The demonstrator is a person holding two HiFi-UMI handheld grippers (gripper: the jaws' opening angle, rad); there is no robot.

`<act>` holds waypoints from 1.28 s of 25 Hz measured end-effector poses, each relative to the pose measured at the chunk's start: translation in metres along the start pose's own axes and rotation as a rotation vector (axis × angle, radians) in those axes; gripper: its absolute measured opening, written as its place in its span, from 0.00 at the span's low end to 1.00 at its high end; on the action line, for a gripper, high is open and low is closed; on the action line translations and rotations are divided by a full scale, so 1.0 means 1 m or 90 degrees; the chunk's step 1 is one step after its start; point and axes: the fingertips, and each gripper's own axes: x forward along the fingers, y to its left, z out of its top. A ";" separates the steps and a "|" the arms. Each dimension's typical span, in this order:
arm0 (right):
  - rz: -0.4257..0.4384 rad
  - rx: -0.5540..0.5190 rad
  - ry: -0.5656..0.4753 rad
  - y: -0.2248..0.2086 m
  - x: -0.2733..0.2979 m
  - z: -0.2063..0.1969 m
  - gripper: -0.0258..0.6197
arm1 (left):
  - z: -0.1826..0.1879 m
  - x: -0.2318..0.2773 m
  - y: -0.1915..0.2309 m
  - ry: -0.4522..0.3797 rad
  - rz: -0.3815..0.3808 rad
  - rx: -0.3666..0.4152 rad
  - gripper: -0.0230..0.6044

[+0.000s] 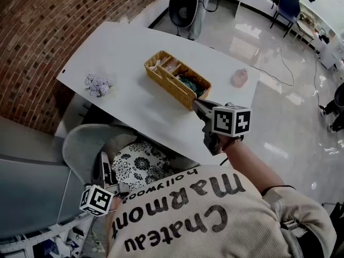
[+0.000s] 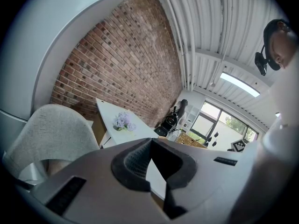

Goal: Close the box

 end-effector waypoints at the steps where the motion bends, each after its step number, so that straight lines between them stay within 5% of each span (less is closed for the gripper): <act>1: 0.000 0.001 -0.001 0.000 0.000 0.001 0.05 | 0.001 0.000 0.000 0.001 0.000 0.000 0.04; 32: -0.031 0.028 -0.041 -0.014 -0.007 0.017 0.05 | -0.002 -0.015 0.008 -0.005 0.008 -0.007 0.04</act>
